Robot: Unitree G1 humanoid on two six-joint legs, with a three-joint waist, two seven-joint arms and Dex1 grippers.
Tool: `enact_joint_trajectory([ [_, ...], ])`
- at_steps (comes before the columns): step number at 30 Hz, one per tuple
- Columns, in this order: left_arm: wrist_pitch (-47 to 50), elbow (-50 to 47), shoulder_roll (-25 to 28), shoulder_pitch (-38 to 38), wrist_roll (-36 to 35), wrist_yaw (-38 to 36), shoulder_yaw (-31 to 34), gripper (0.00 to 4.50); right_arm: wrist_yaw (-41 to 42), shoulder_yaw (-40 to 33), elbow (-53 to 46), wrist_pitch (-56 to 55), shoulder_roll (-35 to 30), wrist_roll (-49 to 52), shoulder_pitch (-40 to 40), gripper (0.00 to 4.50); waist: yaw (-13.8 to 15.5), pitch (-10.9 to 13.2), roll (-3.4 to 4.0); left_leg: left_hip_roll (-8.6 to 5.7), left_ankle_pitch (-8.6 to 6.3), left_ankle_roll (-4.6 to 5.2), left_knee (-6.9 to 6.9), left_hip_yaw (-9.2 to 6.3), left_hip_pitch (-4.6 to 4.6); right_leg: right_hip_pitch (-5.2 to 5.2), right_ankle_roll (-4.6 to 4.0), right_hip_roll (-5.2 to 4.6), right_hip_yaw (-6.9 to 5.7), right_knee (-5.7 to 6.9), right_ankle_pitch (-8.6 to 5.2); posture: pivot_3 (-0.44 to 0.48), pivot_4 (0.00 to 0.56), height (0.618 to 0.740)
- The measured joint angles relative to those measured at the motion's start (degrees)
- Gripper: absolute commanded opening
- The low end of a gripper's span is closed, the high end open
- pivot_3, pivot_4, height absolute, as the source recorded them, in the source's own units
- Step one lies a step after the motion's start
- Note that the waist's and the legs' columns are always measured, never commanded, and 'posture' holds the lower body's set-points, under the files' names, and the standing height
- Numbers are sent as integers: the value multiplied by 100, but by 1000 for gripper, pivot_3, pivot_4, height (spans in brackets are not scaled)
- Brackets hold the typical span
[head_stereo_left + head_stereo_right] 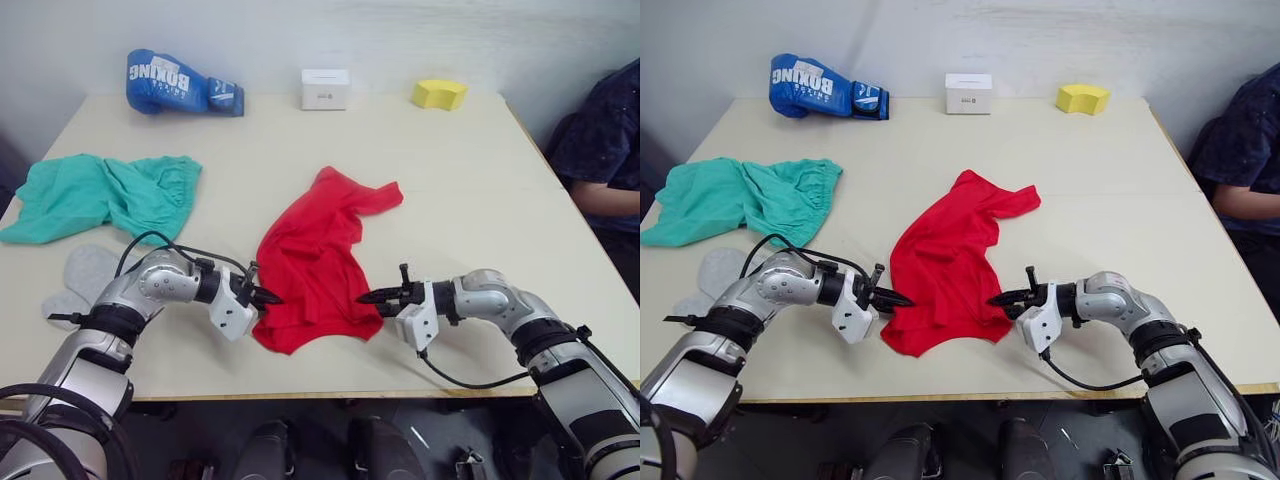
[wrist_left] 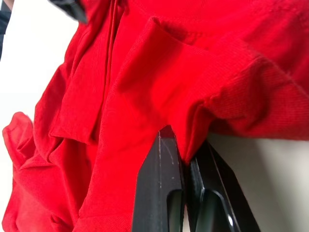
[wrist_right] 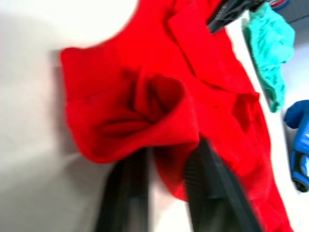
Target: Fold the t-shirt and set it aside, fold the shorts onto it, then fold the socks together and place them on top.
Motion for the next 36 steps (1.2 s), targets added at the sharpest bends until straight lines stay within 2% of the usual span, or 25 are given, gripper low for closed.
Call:
enact_joint_trajectory([
  [8, 920, -752, 78, 530, -642, -329, 152, 0, 249, 48, -590, 403, -342, 425, 323, 16, 5, -5, 9, 0, -5, 5, -1, -2, -6, 0, 0, 0, 2, -15, 0, 0, 150, 740],
  [12, 2765, -2372, 632, 1497, -1816, -1139, 359, 0, 961, 146, -1255, 847, -1019, 1341, 746, 16, -28, 2, 21, 5, -16, -6, -3, 1, -11, -1, -1, 0, 5, -19, -5, 0, 150, 740],
  [16, 3375, -3574, 777, 2199, -2192, -1472, 387, 0, 1823, 148, -1911, 1523, -1682, 2226, 1079, 16, -4, 8, 28, 9, -24, -3, 0, 0, -16, 0, -2, -1, 2, -44, -7, 0, 150, 740],
  [19, 3707, -4091, 745, 2387, -2201, -1481, 427, 0, 2131, 98, -2657, 2208, -1949, 2715, 1593, 16, 40, 18, 36, 10, -38, 17, 5, -8, -23, -5, -6, -1, -4, -39, -9, 0, 150, 740],
  [23, 4086, -4800, 921, 2680, -2179, -1499, 543, 0, 2290, -164, -4104, 3406, -2706, 3123, 2607, 16, 124, 30, 58, 11, -52, -6, 2, -9, -24, -8, -15, -3, -3, -41, -14, 0, 150, 740],
  [30, 5215, -6208, 1203, 3377, -2189, -1352, 841, 0, 2183, -935, -7094, 6475, -4158, 4204, 4740, 16, 167, 42, 77, 16, -57, -7, 3, -14, -31, -10, -21, -2, -8, -51, -19, 0, 150, 740],
  [36, 5990, -6872, 1361, 3713, -2227, -1454, 888, 0, 2215, -1495, -8068, 7698, -4389, 4786, 5360, 16, 170, 47, 79, 17, -59, -7, -3, -14, -35, -7, -29, -2, -5, -75, -23, 0, 150, 740],
])
